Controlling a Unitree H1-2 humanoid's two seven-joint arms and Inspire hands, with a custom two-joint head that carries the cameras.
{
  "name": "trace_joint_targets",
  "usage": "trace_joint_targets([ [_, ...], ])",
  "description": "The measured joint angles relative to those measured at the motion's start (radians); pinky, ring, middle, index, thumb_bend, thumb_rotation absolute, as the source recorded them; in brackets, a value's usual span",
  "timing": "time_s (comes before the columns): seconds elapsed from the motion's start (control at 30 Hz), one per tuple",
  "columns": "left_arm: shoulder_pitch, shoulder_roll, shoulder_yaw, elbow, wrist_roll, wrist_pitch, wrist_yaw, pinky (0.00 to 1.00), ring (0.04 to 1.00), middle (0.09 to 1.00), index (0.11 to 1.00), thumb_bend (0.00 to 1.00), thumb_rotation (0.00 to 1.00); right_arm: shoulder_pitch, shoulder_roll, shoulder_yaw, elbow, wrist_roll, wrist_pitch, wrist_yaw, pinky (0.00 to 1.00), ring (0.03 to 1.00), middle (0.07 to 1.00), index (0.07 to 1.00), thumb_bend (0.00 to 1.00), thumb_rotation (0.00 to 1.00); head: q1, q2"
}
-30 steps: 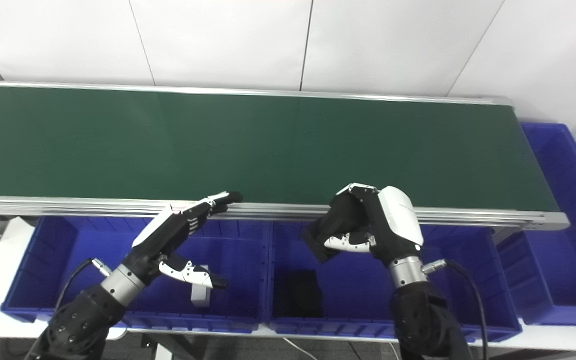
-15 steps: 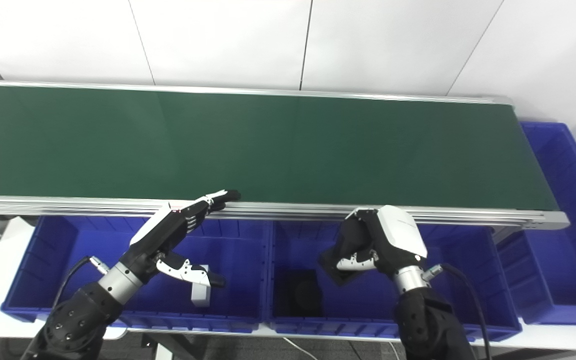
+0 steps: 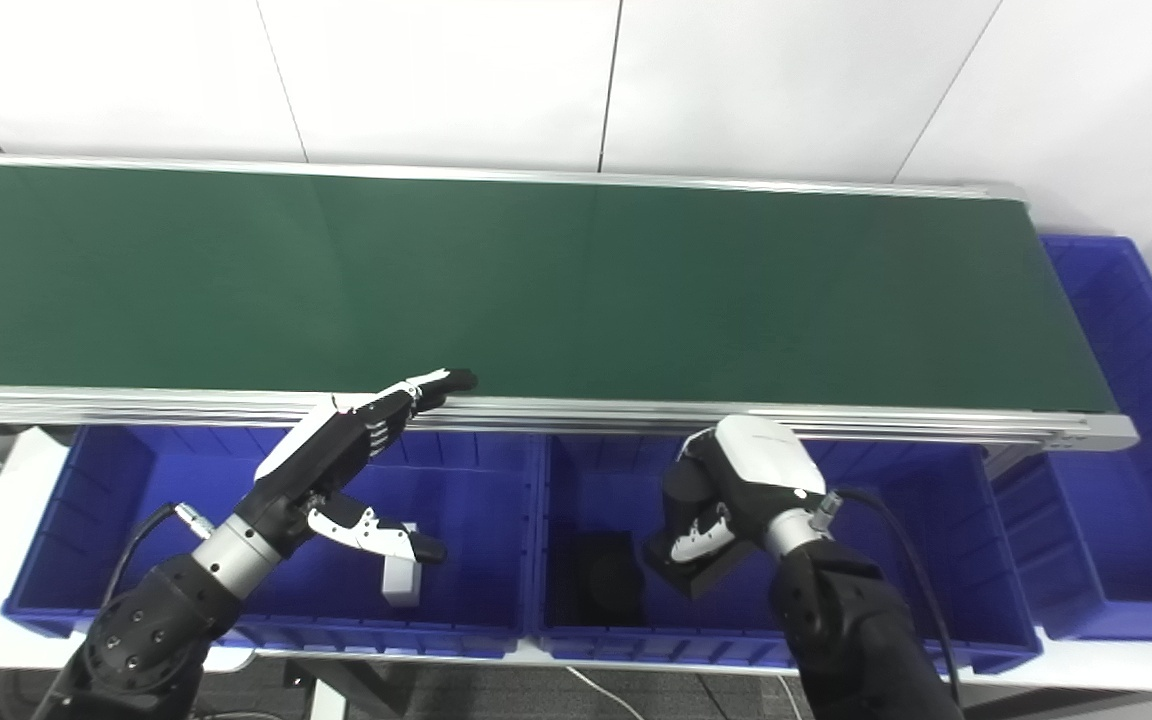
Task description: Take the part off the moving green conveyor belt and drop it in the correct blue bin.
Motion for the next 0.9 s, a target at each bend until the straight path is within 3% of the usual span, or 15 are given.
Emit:
trace_joint_targets([
  [0.13, 0.001, 0.002, 0.000, -0.010, -0.009, 0.011, -0.005, 0.95, 0.953, 0.935, 0.872, 0.92, 0.19, -0.006, -0.030, 0.039, -0.024, -0.035, 0.008, 0.087, 0.94, 0.863, 0.846, 0.787, 0.82, 0.55, -0.003, 0.002],
  [0.23, 0.001, 0.009, 0.001, -0.024, -0.009, 0.021, -0.005, 0.95, 0.951, 0.935, 0.871, 0.93, 0.19, -0.006, -0.037, 0.040, -0.055, -0.036, 0.017, 0.126, 0.99, 0.877, 0.866, 0.821, 0.88, 0.65, -0.003, 0.003],
  [0.5, 0.003, 0.022, 0.001, -0.035, -0.009, 0.028, -0.006, 0.95, 0.952, 0.935, 0.869, 0.92, 0.20, 0.018, -0.036, 0.003, -0.147, -0.006, 0.020, 0.145, 0.99, 0.863, 0.857, 0.820, 0.97, 0.69, -0.003, 0.009],
  [0.63, 0.003, 0.025, 0.001, -0.038, -0.009, 0.032, -0.006, 0.95, 0.953, 0.934, 0.869, 0.92, 0.19, 0.066, -0.006, -0.050, -0.169, 0.078, 0.017, 0.072, 0.90, 0.843, 0.831, 0.799, 0.97, 0.60, -0.003, 0.011],
  [0.73, 0.003, 0.026, 0.002, -0.039, -0.011, 0.033, -0.007, 0.95, 0.952, 0.934, 0.870, 0.92, 0.19, 0.109, 0.037, -0.106, -0.171, 0.185, 0.003, -0.012, 0.72, 0.813, 0.817, 0.794, 0.95, 0.56, -0.002, 0.015],
  [0.9, 0.003, 0.028, 0.002, -0.039, -0.011, 0.033, -0.011, 0.94, 0.947, 0.932, 0.871, 0.92, 0.20, 0.150, 0.078, -0.159, -0.159, 0.394, -0.152, -0.145, 0.71, 0.813, 0.829, 0.814, 0.92, 0.53, 0.008, 0.018],
])
